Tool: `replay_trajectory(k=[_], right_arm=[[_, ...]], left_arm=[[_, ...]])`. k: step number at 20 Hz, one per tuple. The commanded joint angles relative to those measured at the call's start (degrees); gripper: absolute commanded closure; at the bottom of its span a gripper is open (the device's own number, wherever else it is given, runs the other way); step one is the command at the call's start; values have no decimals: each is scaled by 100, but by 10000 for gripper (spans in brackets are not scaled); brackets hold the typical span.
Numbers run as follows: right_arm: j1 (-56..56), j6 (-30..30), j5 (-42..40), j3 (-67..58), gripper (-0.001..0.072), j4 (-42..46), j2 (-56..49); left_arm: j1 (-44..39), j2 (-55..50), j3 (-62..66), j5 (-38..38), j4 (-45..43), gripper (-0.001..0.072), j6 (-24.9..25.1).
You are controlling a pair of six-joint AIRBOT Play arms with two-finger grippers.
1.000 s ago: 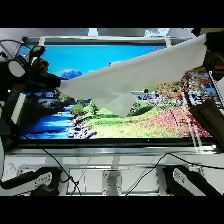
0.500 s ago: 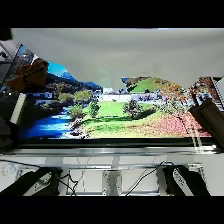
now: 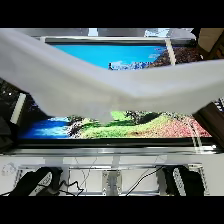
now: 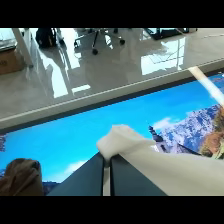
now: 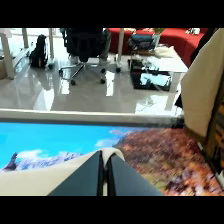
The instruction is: Fold the shirts.
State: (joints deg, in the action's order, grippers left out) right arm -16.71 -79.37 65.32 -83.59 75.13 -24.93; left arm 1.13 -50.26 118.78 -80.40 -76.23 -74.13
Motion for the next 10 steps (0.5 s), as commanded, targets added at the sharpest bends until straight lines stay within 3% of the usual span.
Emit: replay_trajectory(k=[1, 3, 5, 8, 10], right_arm=[[0, -568, 1652, 37, 689, -389, 247], [0, -636, 2232, 326, 689, -573, 225], [0, -632, 2155, 844, 689, -503, 201], [2, -629, 1351, 1864, 688, -492, -61], [2, -629, 623, 2597, 688, -505, -468]], left_arm=[[-4, 144, -356, -409, 201, 695, -170], [-4, 103, -1117, -826, 297, 695, -177], [-4, 35, -2138, -741, 363, 695, -175], [-4, -382, -3499, -345, 490, 695, -101], [-4, -896, -4201, 348, 461, 695, -44]])
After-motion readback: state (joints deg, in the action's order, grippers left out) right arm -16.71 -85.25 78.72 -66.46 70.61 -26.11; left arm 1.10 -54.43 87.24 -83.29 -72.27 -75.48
